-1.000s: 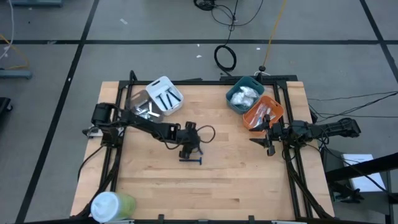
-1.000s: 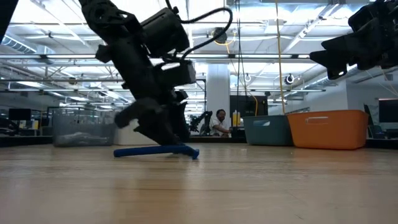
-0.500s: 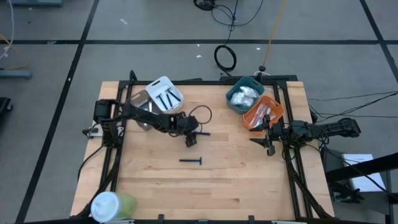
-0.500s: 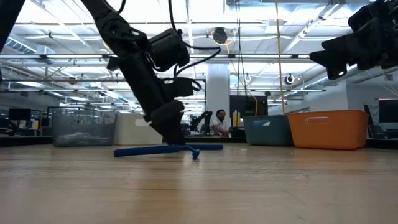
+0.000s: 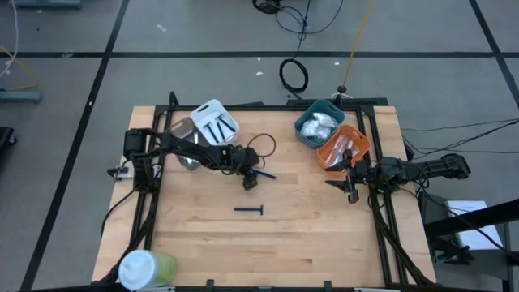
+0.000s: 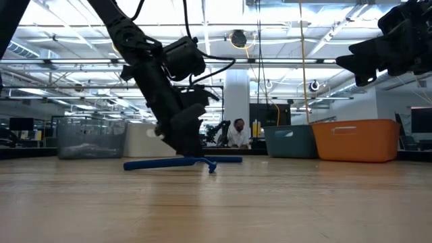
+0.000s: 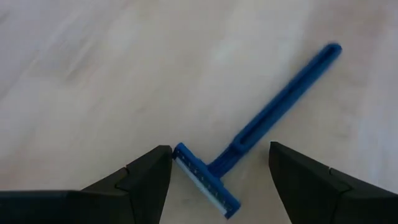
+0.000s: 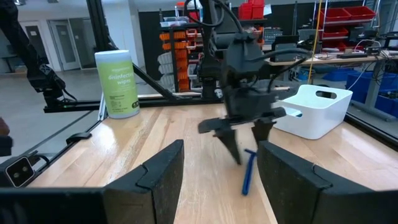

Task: Pick & Place Travel size toiletries
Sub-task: Put the top blue razor into the white bin

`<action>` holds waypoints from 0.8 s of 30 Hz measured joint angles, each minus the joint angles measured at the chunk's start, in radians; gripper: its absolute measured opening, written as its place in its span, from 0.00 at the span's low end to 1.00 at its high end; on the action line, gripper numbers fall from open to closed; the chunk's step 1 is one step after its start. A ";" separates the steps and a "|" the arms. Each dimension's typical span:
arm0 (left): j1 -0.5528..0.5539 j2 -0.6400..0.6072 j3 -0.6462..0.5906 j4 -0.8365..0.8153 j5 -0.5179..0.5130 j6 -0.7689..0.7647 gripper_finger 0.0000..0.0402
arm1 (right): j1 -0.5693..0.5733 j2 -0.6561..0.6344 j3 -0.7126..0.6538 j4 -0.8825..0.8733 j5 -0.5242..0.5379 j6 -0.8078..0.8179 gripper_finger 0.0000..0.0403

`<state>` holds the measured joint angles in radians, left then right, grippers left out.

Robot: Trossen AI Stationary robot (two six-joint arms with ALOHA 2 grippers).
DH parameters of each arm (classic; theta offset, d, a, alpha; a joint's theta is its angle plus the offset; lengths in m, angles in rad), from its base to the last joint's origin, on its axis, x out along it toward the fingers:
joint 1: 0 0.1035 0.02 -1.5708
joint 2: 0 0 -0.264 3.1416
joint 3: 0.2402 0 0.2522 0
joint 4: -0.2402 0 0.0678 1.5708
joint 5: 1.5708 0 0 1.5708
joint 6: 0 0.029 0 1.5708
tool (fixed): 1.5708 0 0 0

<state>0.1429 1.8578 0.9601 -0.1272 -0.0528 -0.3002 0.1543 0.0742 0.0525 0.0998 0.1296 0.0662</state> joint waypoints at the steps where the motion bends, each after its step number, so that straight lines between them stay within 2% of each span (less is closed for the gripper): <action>1: -0.006 0.002 -0.001 0.019 0.006 0.052 0.67 | 0.000 0.000 0.000 0.000 0.000 0.000 0.48; 10: -0.071 0.004 -0.002 0.135 0.005 0.555 0.67 | 0.000 0.000 0.000 0.000 0.000 0.000 0.48; 13: -0.091 0.004 -0.002 0.145 0.002 0.660 0.67 | 0.000 0.000 0.000 0.000 0.000 0.000 0.48; 18: -0.106 0.002 -0.001 0.241 0.000 0.672 0.67 | 0.000 0.000 0.000 0.000 0.000 0.000 0.48; 24: -0.091 0.001 -0.001 0.293 0.000 0.478 0.67 | 0.000 0.000 0.000 0.000 0.000 0.000 0.48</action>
<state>0.0516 1.8589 0.9592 0.1660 -0.0532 0.1781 0.1542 0.0743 0.0525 0.1001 0.1299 0.0662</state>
